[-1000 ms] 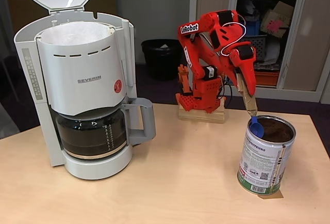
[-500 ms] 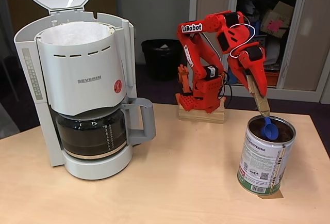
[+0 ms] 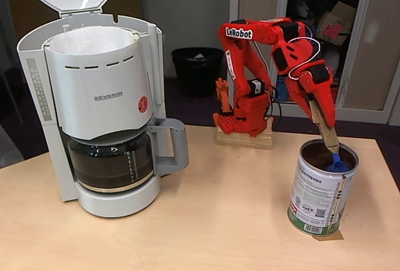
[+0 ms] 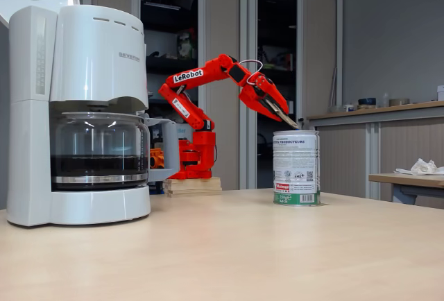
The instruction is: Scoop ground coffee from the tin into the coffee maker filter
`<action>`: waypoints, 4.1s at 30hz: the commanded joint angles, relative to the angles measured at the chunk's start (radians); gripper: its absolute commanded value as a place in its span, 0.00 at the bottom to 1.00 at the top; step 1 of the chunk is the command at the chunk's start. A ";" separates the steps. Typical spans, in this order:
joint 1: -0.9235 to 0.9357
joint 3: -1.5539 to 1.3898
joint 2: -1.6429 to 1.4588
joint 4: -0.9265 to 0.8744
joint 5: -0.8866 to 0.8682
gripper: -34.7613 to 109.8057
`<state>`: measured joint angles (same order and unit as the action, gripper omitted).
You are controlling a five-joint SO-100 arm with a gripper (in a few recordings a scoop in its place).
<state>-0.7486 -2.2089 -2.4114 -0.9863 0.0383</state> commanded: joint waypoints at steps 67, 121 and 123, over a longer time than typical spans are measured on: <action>0.021 -0.181 0.035 0.281 -0.101 0.24; 0.012 -0.094 0.026 0.130 -0.221 0.33; 0.015 -0.072 0.037 0.117 -0.222 0.33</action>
<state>-0.7378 -2.3363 -2.3761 -0.8498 -0.1841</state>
